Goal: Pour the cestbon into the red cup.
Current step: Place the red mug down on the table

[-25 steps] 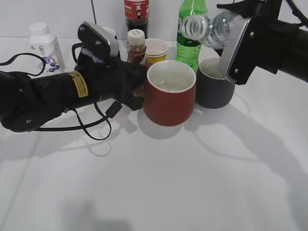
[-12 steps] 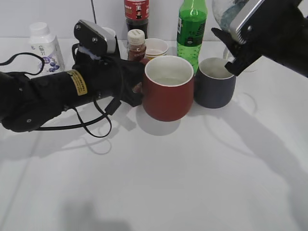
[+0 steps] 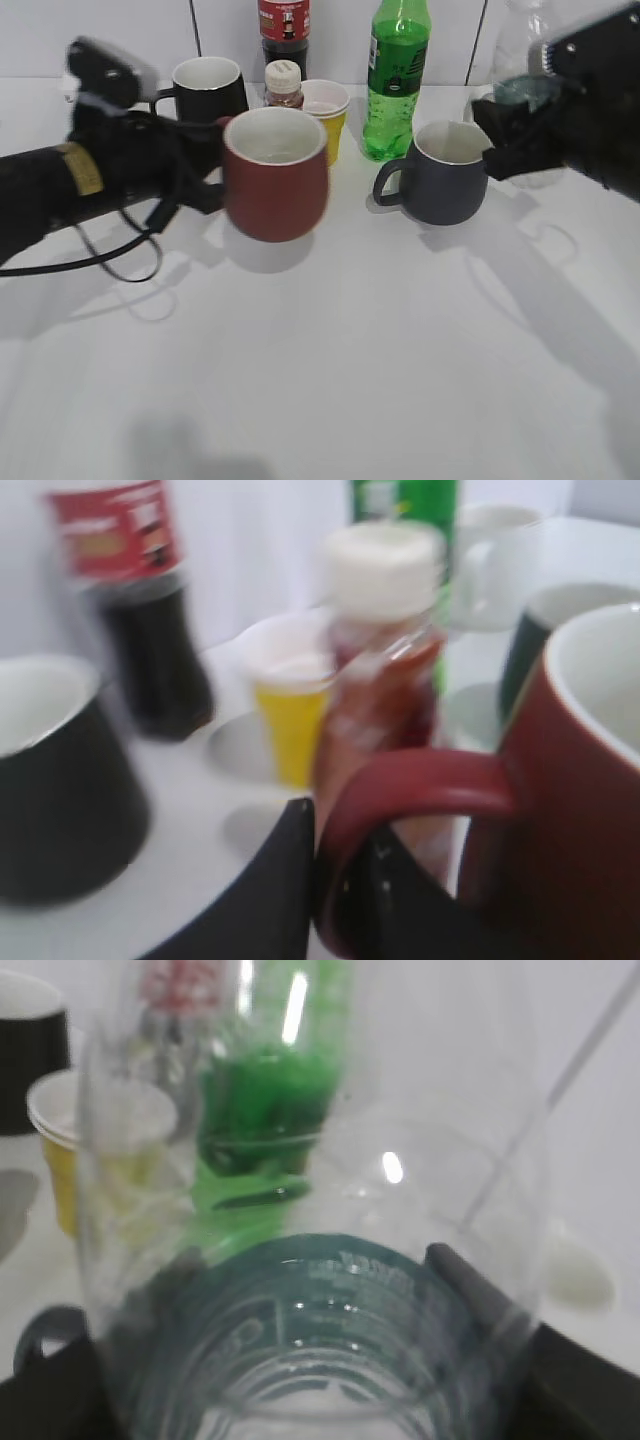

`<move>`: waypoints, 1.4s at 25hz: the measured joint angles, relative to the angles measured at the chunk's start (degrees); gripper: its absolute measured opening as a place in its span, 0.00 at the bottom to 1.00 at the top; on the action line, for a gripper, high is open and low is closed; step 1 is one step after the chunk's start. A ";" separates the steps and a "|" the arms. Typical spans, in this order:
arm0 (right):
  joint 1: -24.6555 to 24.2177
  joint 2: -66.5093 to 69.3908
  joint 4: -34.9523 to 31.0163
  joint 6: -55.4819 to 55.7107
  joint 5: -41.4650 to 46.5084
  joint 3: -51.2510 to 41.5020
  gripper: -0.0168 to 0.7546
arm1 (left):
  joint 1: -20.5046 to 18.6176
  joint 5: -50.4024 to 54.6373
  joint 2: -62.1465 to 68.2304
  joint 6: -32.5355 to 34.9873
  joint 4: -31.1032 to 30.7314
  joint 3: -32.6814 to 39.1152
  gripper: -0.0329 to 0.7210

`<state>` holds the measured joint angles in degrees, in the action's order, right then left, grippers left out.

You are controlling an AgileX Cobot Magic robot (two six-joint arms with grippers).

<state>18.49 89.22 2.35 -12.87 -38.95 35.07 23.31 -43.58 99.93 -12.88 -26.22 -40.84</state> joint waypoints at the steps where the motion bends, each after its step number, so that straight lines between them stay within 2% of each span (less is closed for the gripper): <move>1: 0.00 -0.27 -1.84 0.01 0.00 -0.73 0.64 | -0.70 0.00 -0.80 0.00 0.29 0.94 0.12; 9: 0.00 -0.86 -17.28 -2.37 -0.38 -4.93 0.64 | -7.46 0.00 -4.40 0.00 4.53 6.99 0.12; 14: 0.00 -0.80 -23.91 -3.40 -5.99 -6.89 0.64 | -11.41 0.38 -4.40 0.00 4.90 7.37 0.12; 23: -2.25 2.95 -25.12 -3.75 -12.87 -6.98 0.64 | -18.97 -0.26 -3.56 0.00 7.67 7.37 0.12; 35: -2.31 11.18 -23.69 -3.85 -16.87 -3.92 0.64 | -19.57 -15.19 9.50 0.04 10.52 5.91 0.12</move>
<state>16.18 100.40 -21.34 -16.72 -55.82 31.15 3.73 -58.77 109.42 -12.84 -15.70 -34.93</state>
